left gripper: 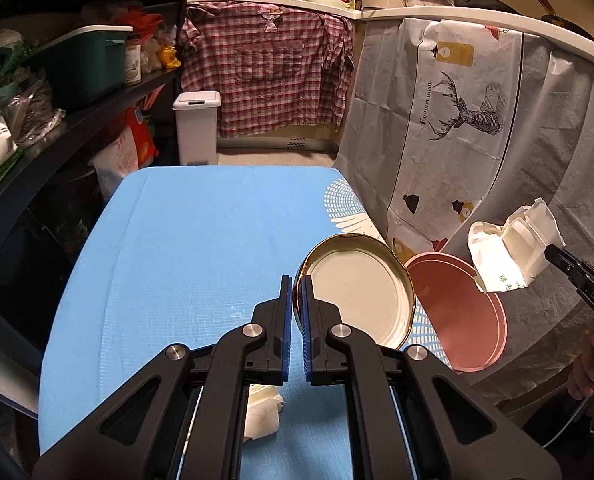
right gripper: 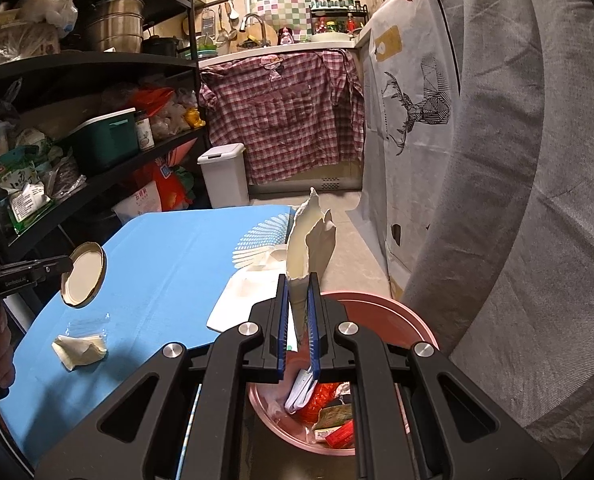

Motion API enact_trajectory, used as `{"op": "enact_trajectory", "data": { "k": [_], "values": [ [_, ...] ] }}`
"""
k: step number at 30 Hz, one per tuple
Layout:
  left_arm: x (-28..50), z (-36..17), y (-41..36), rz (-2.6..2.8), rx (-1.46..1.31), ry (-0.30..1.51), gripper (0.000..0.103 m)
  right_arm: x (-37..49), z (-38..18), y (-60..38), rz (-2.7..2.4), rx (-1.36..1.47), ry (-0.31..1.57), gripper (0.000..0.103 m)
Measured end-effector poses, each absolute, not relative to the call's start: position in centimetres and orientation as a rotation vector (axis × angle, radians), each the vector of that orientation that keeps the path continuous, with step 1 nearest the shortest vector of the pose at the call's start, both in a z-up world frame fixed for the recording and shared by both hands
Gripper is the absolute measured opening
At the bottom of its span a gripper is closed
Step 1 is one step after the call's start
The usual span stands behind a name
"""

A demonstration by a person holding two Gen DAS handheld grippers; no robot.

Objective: Collect trash
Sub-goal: 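Carry the jar lid and white paper over the pink bin with both tools, then open both tools to drop the lid and paper into the bin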

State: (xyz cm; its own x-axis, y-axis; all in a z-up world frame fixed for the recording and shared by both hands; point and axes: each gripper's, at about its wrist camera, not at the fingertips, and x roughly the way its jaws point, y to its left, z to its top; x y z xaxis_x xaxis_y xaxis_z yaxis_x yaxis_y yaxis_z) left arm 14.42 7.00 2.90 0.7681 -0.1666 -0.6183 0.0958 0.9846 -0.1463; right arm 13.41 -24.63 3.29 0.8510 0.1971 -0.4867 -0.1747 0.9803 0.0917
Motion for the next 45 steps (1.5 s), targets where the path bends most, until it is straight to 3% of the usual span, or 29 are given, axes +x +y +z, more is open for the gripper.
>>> {"op": "enact_trajectory", "data": {
  "k": [14, 40, 44, 45],
  "values": [
    [15.4, 1.4, 4.5, -0.184, -0.096, 0.725, 0.005, 13.7, 3.3, -25.6, 0.145, 0.028, 0.501, 0.009],
    [22.5, -2.3, -11.1, -0.328, -0.014, 0.832, 0.005, 16.0, 0.5, -31.7, -0.011, 0.101, 0.647, 0.010],
    [23.5, -2.8, -12.8, -0.369, -0.015, 0.850, 0.005, 16.8, -0.5, -31.5, -0.010, 0.094, 0.703, 0.014],
    [23.8, -2.9, -13.2, -0.393, -0.024, 0.860, 0.006, 17.0, -0.7, -31.4, -0.012, 0.091, 0.712, 0.021]
  ]
}}
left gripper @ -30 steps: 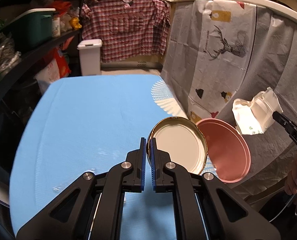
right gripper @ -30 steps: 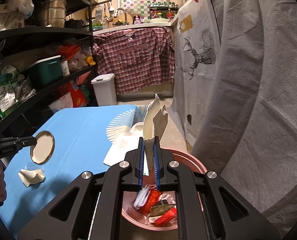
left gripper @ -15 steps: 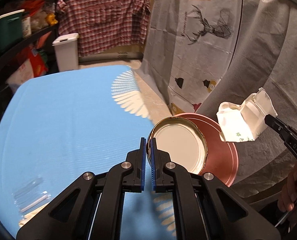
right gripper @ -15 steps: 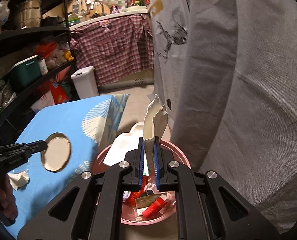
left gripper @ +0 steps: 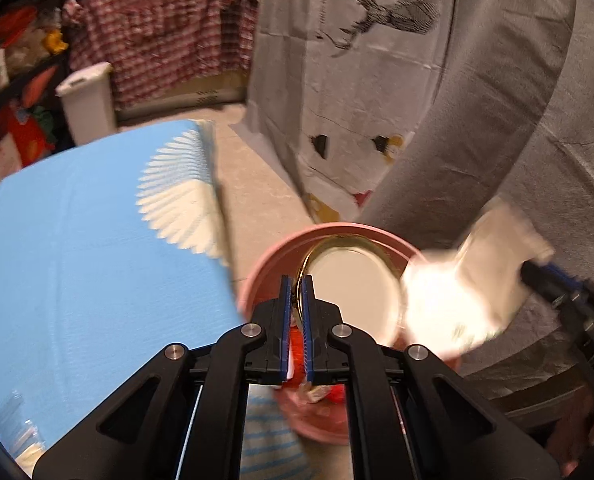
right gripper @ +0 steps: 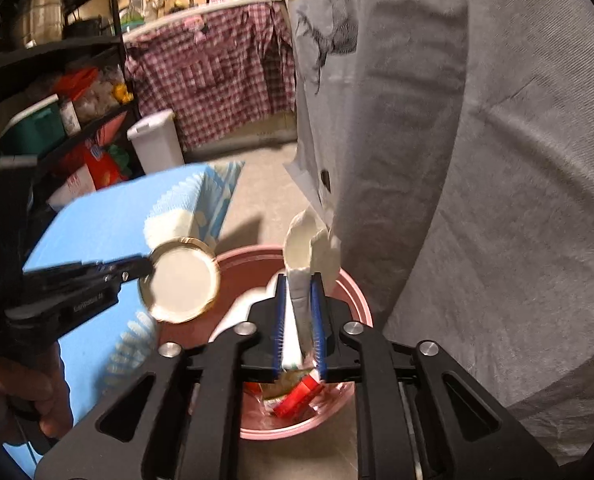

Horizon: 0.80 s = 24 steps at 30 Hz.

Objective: Collect trash
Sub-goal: 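Open both tools to drop the lid and paper into the bin, then move both open tools back toward the plastic strips and beige wrapper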

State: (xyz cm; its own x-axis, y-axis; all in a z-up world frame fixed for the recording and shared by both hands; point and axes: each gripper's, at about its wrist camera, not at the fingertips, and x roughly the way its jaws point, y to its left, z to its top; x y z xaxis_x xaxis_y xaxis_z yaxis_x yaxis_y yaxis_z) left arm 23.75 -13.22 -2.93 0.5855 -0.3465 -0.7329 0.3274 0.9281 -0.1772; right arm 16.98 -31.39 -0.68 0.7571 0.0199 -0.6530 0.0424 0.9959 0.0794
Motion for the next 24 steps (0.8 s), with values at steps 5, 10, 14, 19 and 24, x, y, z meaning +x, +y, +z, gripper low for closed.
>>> {"op": "enact_trajectory", "data": {
  "k": [5, 10, 14, 19, 24],
  "values": [
    [23.6, -2.6, -13.1, -0.403, -0.037, 0.846, 0.011, 16.8, -0.7, -31.5, -0.019, 0.099, 0.708, 0.042],
    [22.7, -1.6, -11.2, -0.406, -0.056, 0.824, 0.011, 16.6, -0.4, -31.1, -0.007, 0.095, 0.691, 0.042],
    [21.1, -0.1, -8.9, -0.393, -0.053, 0.794, 0.011, 16.1, 0.3, -30.6, 0.016, 0.101, 0.660, 0.042],
    [18.1, 2.5, -3.7, -0.356, -0.039, 0.746, 0.011, 14.8, 1.9, -29.0, 0.069, 0.103, 0.592, 0.042],
    [15.9, 4.9, 2.0, -0.300, -0.010, 0.711, 0.011, 12.8, 4.3, -26.3, 0.158, 0.103, 0.505, 0.042]
  ]
}}
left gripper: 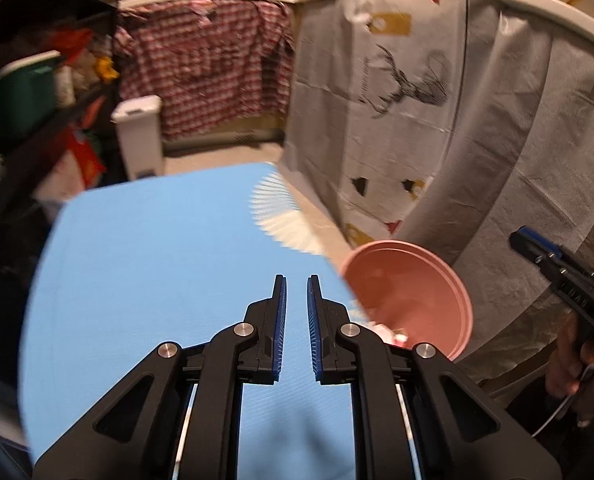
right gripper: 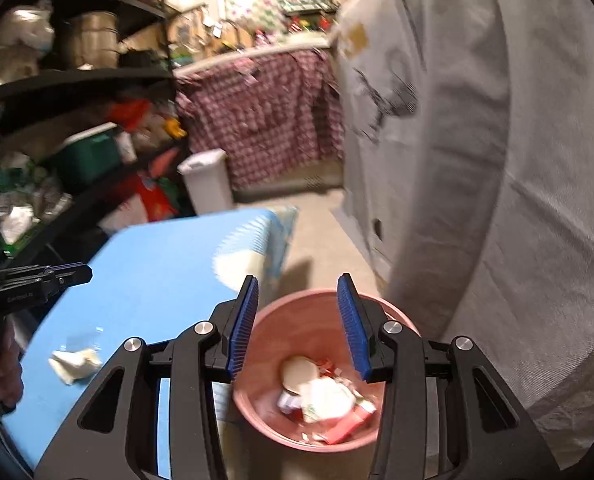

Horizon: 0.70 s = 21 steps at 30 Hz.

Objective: Collect trash
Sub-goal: 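Move both open tools back toward the plastic strips and beige wrapper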

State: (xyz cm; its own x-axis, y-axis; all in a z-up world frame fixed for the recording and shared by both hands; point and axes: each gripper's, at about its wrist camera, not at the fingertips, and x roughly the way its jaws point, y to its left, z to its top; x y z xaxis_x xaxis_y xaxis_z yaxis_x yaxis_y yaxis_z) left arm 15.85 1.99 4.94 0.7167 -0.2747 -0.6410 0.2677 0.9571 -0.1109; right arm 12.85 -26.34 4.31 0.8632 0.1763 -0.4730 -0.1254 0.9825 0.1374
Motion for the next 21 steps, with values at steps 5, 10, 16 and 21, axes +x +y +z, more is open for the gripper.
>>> {"op": "enact_trajectory", "data": {
  "k": [5, 10, 16, 21],
  "values": [
    [13.9, 7.4, 7.9, -0.245, 0.022, 0.679, 0.011, 11.4, 5.7, -22.4, 0.309, 0.094, 0.463, 0.037],
    [12.6, 7.6, 13.2, -0.187, 0.009, 0.669, 0.011, 10.4, 6.2, -17.9, 0.433, 0.032, 0.444, 0.030],
    [11.9, 5.0, 18.4, -0.112, -0.088, 0.707, 0.011, 10.0, 5.8, -13.7, 0.533, -0.017, 0.454, 0.028],
    [11.4, 4.4, 20.0, -0.096, -0.105, 0.709, 0.011, 10.2, 5.2, -11.5, 0.589, -0.037, 0.464, 0.026]
  ]
}}
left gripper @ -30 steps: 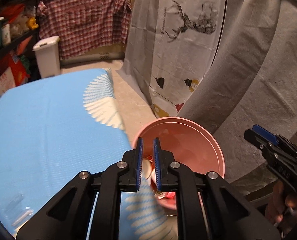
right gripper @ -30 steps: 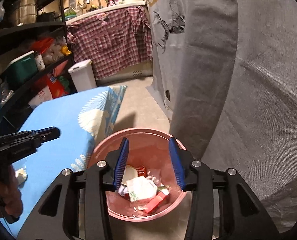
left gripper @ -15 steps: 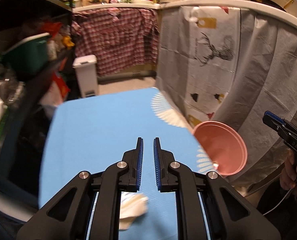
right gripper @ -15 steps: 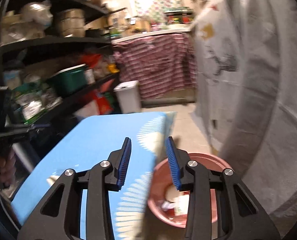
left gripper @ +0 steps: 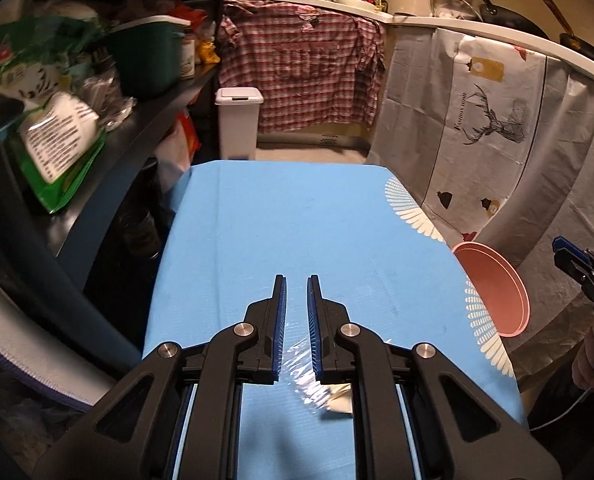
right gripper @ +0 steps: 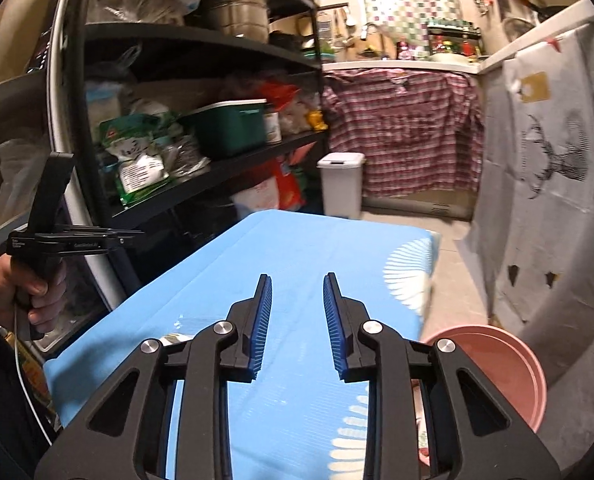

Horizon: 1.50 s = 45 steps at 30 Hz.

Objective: Collect trash
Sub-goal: 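Move both open tools back toward the plastic strips and beige wrapper, then grasp the clear plastic strips with the left tool while the right tool grasps the beige wrapper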

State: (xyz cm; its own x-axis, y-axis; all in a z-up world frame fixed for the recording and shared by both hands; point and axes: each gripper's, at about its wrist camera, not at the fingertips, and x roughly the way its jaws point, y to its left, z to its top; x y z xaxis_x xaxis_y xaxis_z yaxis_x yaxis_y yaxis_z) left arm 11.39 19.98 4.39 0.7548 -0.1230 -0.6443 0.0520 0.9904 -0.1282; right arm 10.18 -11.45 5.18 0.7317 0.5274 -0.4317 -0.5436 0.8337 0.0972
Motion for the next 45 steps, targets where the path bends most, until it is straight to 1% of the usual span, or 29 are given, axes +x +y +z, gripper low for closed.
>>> {"op": "enact_trajectory", "data": {
  "k": [1, 6, 18, 23, 24, 28, 31, 36, 44, 45],
  "values": [
    [11.4, 4.2, 20.3, -0.093, -0.111, 0.711, 0.011, 10.3, 5.0, -11.1, 0.599, -0.036, 0.468, 0.023],
    [11.5, 4.4, 21.7, -0.080, -0.146, 0.696, 0.011, 10.7, 4.2, -8.8, 0.642, -0.064, 0.486, 0.020],
    [11.9, 3.6, 22.8, -0.071, -0.142, 0.708, 0.011, 11.6, 1.4, -4.3, 0.741, -0.146, 0.527, 0.020],
    [12.3, 3.2, 23.2, -0.074, -0.141, 0.716, 0.011, 11.6, -0.3, -2.9, 0.772, -0.198, 0.556, 0.024],
    [12.3, 3.1, 23.2, -0.075, -0.143, 0.718, 0.011, 11.6, -0.6, -2.6, 0.780, -0.212, 0.563, 0.026],
    [12.9, 2.2, 23.0, -0.088, -0.137, 0.746, 0.011, 11.7, -2.1, -1.4, 0.821, -0.259, 0.598, 0.039],
    [13.3, 1.4, 22.7, -0.107, -0.132, 0.767, 0.011, 11.5, -2.9, -0.4, 0.854, -0.299, 0.618, 0.042],
    [13.7, 0.3, 22.3, -0.138, -0.127, 0.796, 0.011, 11.1, -4.0, 0.8, 0.904, -0.357, 0.637, 0.045],
    [14.9, -3.3, 20.7, -0.224, -0.080, 0.902, 0.011, 11.3, -5.7, 2.0, 0.914, -0.428, 0.668, 0.045],
    [15.1, -3.6, 20.6, -0.227, -0.071, 0.915, 0.011, 11.3, -5.9, 2.1, 0.910, -0.435, 0.671, 0.043]
  ]
}}
